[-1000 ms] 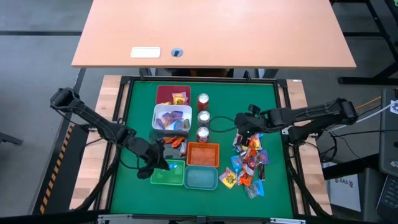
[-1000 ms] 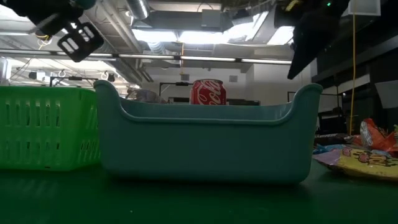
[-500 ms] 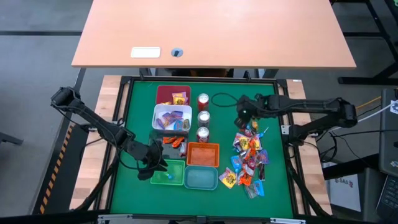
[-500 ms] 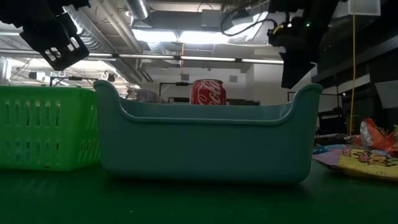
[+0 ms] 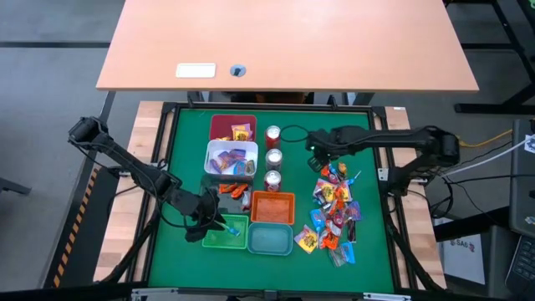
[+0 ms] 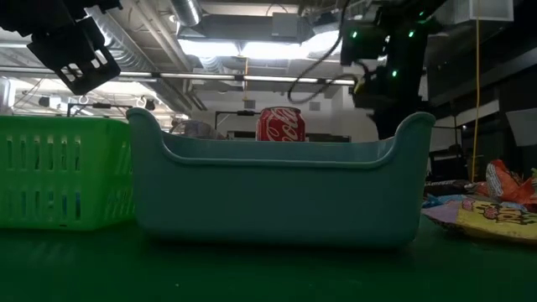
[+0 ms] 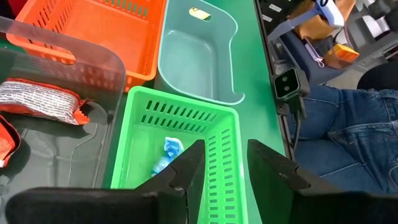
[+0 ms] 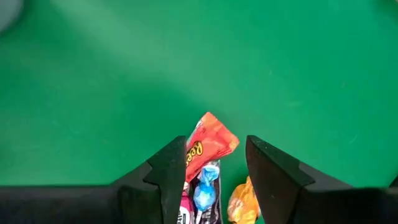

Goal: Sort candy
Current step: Put the orange chocolate into the black bin

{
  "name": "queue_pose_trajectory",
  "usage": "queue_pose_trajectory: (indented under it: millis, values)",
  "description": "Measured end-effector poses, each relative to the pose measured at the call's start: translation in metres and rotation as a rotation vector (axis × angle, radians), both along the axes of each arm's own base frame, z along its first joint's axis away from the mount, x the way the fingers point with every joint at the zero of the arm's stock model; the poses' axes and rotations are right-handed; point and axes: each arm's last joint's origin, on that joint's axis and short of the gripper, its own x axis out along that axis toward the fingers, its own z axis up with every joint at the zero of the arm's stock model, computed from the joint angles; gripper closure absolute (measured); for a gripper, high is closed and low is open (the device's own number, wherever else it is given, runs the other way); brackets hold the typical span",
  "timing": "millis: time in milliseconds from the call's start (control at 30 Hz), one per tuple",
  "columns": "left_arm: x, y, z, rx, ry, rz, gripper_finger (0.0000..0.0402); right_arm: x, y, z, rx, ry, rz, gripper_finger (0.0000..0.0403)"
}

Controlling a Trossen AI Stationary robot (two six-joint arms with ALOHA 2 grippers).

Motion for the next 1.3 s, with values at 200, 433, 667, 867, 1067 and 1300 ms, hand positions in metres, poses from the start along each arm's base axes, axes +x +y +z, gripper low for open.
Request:
queue_pose_trajectory:
  millis: [200, 433, 667, 867, 1067, 1300]
  values:
    - [0.0, 0.0, 0.0, 0.0, 0.0, 0.0, 0.0293, 0.01, -0.001, -0.028, 0.055, 0.114, -0.005, 0.0237]
    - [0.0, 0.0, 0.0, 0.0, 0.0, 0.0, 0.0293, 0.017, -0.002, -0.053, 0.095, 0.192, -0.006, 0.0237]
    - [0.0, 0.0, 0.0, 0.0, 0.0, 0.0, 0.0293, 0.024, -0.003, -0.071, 0.142, 0.224, -0.006, 0.0237]
    - [0.0, 0.0, 0.0, 0.0, 0.0, 0.0, 0.0293, 0.025, -0.003, -0.075, 0.155, 0.238, 0.002, 0.0247]
    - [0.0, 0.0, 0.0, 0.0, -0.001, 0.0, 0.0293, 0.025, -0.002, -0.075, 0.158, 0.238, 0.003, 0.0298]
    - [0.0, 0.0, 0.0, 0.0, 0.0, 0.0, 0.0293, 0.024, -0.002, -0.074, 0.166, 0.251, 0.011, 0.0327]
